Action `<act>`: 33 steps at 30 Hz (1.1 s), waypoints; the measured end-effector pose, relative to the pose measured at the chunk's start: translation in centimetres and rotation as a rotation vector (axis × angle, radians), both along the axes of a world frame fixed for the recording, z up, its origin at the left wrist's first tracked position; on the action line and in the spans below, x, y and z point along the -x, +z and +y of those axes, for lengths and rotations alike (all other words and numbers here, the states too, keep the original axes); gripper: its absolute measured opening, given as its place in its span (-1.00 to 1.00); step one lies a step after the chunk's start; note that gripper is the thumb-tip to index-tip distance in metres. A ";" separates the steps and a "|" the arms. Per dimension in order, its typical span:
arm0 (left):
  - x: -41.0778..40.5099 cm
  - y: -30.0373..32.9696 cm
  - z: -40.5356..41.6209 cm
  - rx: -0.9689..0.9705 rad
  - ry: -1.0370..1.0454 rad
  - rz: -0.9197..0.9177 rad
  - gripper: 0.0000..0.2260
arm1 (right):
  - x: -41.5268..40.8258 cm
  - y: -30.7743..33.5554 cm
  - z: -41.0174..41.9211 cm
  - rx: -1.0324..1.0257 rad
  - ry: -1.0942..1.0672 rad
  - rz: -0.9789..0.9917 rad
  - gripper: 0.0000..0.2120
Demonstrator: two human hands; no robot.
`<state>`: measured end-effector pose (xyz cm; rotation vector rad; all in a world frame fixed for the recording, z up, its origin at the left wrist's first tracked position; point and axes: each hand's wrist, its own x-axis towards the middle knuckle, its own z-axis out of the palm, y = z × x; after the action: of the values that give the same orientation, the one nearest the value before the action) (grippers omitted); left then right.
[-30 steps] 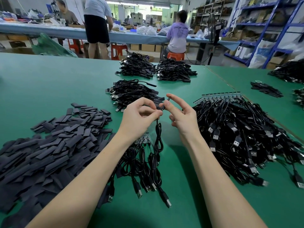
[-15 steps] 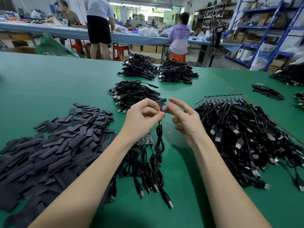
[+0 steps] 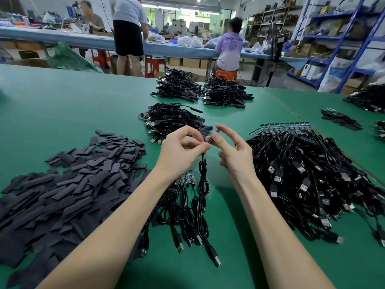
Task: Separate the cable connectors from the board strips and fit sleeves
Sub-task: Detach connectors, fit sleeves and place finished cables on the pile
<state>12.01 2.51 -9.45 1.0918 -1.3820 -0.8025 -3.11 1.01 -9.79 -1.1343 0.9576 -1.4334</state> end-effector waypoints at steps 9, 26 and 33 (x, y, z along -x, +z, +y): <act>-0.5 0.1 -0.1 0.012 -0.042 -0.009 -0.88 | -0.5 -0.3 0.2 -0.055 0.000 -0.035 -0.76; -0.3 -0.5 -0.4 -0.024 -0.042 0.034 -0.88 | -0.5 0.3 0.2 -0.069 -0.084 -0.054 -0.81; -0.2 -0.3 -0.3 -0.078 -0.070 0.017 -0.86 | -1.0 0.5 0.2 -0.045 -0.122 -0.102 -0.82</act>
<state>12.24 2.20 -9.74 1.0992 -1.3907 -0.9210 -2.13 1.17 -9.28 -0.9740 0.9961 -1.5450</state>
